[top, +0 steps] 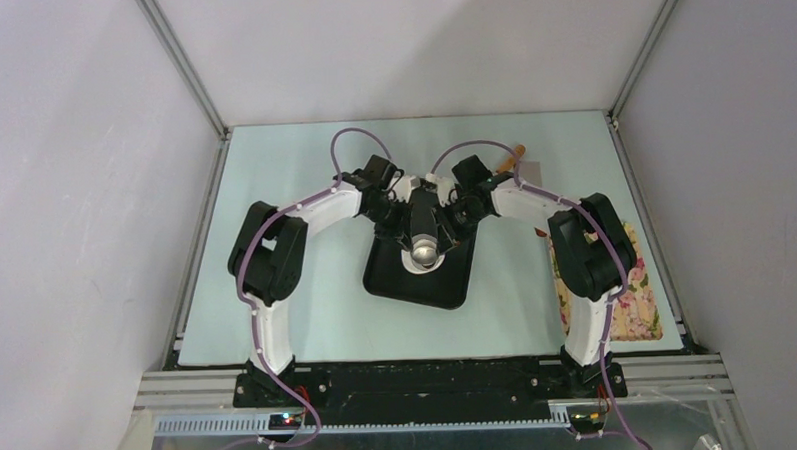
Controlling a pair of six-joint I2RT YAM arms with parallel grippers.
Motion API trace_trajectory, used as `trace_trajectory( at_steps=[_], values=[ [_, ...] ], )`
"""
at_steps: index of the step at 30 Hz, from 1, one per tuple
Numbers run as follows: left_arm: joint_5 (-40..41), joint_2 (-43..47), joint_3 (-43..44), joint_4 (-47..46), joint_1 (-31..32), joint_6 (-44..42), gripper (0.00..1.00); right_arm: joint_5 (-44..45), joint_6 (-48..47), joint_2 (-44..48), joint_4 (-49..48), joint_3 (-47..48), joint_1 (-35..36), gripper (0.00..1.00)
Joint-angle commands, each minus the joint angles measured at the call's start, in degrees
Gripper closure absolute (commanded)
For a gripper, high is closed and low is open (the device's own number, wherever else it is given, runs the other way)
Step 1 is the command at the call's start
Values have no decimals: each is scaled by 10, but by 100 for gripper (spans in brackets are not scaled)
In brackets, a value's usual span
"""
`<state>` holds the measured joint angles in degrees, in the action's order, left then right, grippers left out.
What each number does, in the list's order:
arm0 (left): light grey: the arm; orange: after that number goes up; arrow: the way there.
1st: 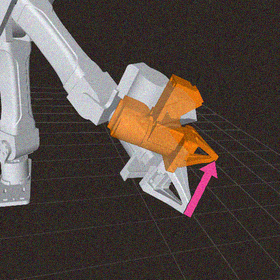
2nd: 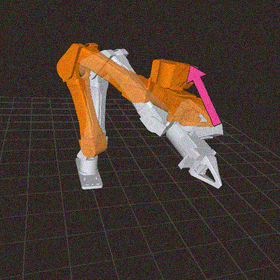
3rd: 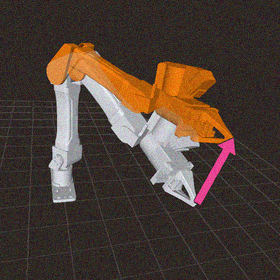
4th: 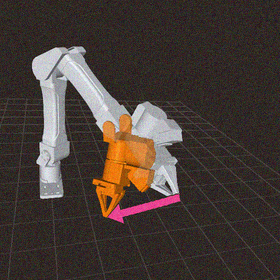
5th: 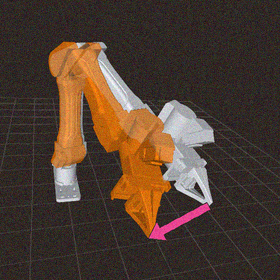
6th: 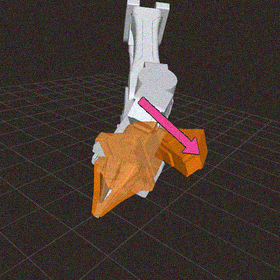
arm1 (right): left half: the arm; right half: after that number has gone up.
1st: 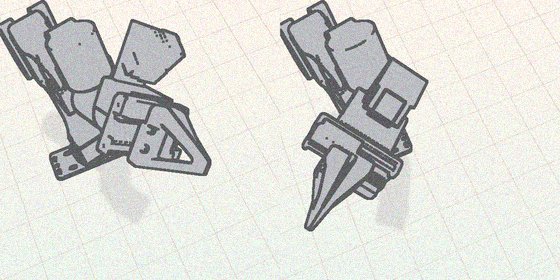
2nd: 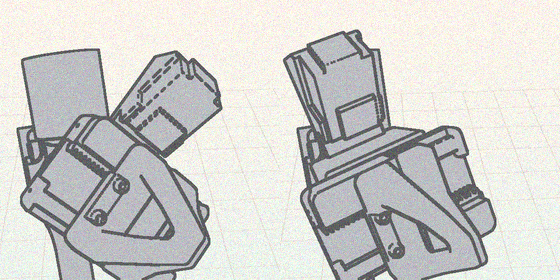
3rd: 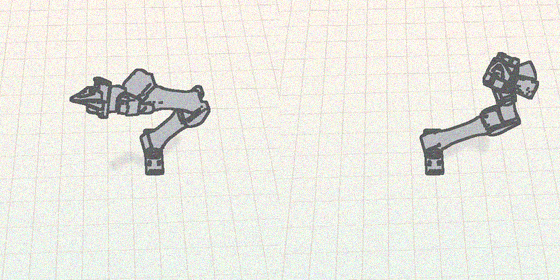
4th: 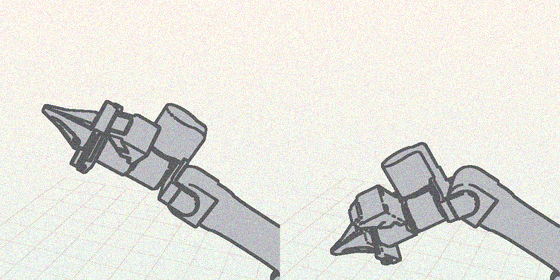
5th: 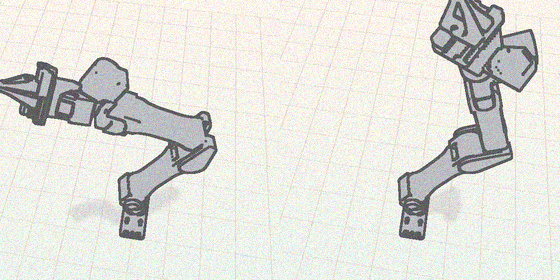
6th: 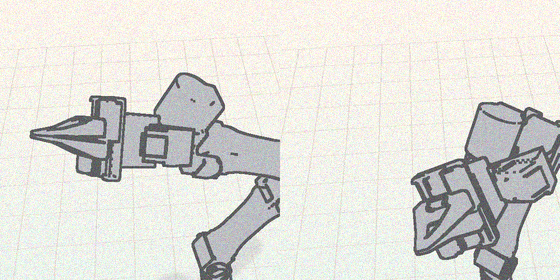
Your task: Roll out the dumpling wrappers from the dough
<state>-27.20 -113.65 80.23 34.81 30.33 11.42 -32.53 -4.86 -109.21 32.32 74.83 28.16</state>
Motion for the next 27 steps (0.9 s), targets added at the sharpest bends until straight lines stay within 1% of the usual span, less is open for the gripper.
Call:
trace_trajectory(
  at_steps=[1,8,13,15,18,24,27],
  values=[
    [11,-13,-6,-3,7,-16,86,-16,0,-8,-7,16,3,81],
    [15,-16,-6,-3,8,-15,91,4,-1,-16,-4,17,6,93],
    [15,-19,-8,-3,8,-14,92,9,2,-27,-1,17,5,96],
    [14,-20,-9,-3,8,-13,92,-2,7,-26,-3,17,4,95],
    [16,-21,-11,-3,8,-12,92,-27,14,-15,-6,20,-1,89],
    [19,-14,-11,-3,8,-11,92,-50,23,6,-3,27,-22,79],
    [19,-11,-11,-3,8,-11,92,-55,25,-2,7,36,-22,78]
  ],
)
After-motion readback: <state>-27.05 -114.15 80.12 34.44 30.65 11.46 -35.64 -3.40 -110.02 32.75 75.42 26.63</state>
